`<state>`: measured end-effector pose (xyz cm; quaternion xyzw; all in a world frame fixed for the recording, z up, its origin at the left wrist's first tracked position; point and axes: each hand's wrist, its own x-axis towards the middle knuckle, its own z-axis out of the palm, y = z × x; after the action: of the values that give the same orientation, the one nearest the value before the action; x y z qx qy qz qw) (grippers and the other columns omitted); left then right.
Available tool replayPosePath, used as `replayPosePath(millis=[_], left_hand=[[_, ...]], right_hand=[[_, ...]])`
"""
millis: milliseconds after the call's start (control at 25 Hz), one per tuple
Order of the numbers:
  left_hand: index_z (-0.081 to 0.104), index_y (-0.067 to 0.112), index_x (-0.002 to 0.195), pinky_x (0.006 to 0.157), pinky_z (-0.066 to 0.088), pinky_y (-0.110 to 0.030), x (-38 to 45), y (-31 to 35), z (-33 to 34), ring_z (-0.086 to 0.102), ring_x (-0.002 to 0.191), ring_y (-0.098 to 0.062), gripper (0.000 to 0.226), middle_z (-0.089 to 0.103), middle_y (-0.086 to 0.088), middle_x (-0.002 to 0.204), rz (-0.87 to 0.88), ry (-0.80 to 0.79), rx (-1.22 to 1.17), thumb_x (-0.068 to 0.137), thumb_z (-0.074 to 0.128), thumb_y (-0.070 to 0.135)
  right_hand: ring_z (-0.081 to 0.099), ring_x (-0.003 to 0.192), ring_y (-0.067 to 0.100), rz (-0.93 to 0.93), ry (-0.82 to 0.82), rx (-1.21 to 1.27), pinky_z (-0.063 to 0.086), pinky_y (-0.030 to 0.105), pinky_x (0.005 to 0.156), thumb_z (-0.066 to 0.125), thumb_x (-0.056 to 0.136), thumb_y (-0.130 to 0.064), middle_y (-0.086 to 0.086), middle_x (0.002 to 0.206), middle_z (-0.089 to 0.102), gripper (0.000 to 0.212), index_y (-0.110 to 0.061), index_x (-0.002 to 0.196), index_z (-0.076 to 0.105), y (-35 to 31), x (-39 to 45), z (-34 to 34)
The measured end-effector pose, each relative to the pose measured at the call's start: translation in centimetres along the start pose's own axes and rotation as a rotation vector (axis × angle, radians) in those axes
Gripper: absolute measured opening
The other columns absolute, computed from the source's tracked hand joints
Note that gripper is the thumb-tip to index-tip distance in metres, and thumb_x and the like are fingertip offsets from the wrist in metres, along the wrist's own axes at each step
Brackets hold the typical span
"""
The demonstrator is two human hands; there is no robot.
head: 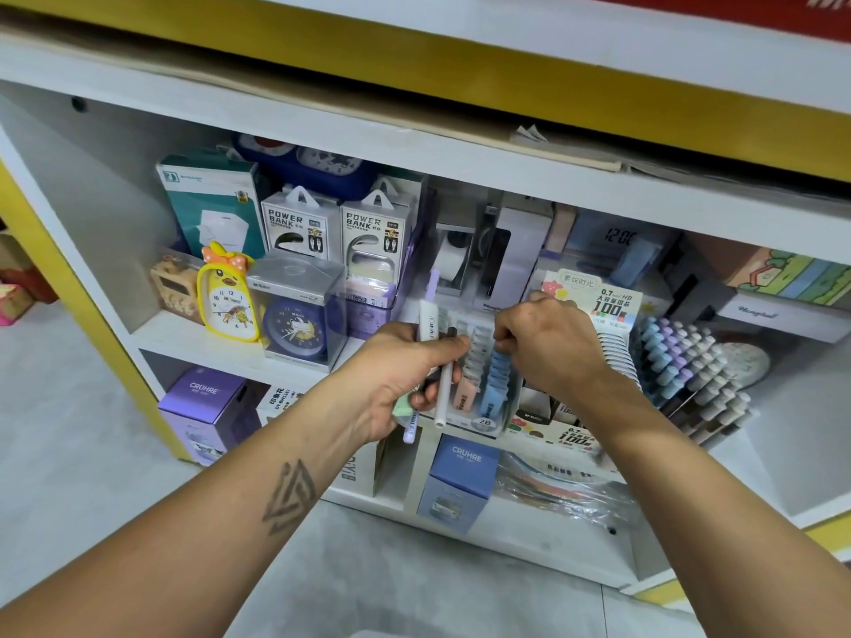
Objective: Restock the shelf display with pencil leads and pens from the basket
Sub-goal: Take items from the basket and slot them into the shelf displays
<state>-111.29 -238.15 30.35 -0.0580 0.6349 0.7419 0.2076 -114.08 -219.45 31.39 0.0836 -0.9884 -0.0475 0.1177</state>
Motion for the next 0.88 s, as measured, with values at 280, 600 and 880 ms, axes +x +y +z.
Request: replayPosePath(millis=[280,600,880], left_hand=[[0.068,0.000,0.104,0.033,0.026,-0.015,0.0,0.0,-0.4,0.041,0.037,-0.009,0.031,0.066,-0.007,0.065,0.020,-0.066,0.007,0.084,0.076,0.023],[0.077,0.012,0.087,0.032,0.028,-0.016,0.1,0.0,0.2,0.042,0.039,-0.009,0.010,0.071,-0.014,0.076,0.081,-0.199,-0.007,0.082,0.076,0.021],[0.062,0.010,0.084,0.032,0.023,-0.016,0.1,-0.2,2.9,0.037,0.038,-0.012,0.031,0.052,-0.005,0.058,0.114,-0.195,0.030,0.071,0.082,0.030]], right_hand=[[0.056,0.106,0.017,0.003,-0.032,0.183,0.051,0.037,0.088,0.062,0.092,-0.014,-0.004,0.109,0.067,0.021,-0.020,0.108,0.074,0.1,0.5,-1.0],[0.058,0.056,0.012,0.334,-0.298,1.555,0.049,0.020,0.051,0.075,0.083,-0.006,0.008,0.068,0.068,0.016,0.001,0.098,0.075,-0.5,-0.5,-3.8],[0.061,0.057,0.015,0.410,0.141,1.553,0.052,0.022,0.054,0.075,0.083,-0.006,0.013,0.074,0.070,0.016,-0.001,0.098,0.069,5.9,-4.5,-6.2]])
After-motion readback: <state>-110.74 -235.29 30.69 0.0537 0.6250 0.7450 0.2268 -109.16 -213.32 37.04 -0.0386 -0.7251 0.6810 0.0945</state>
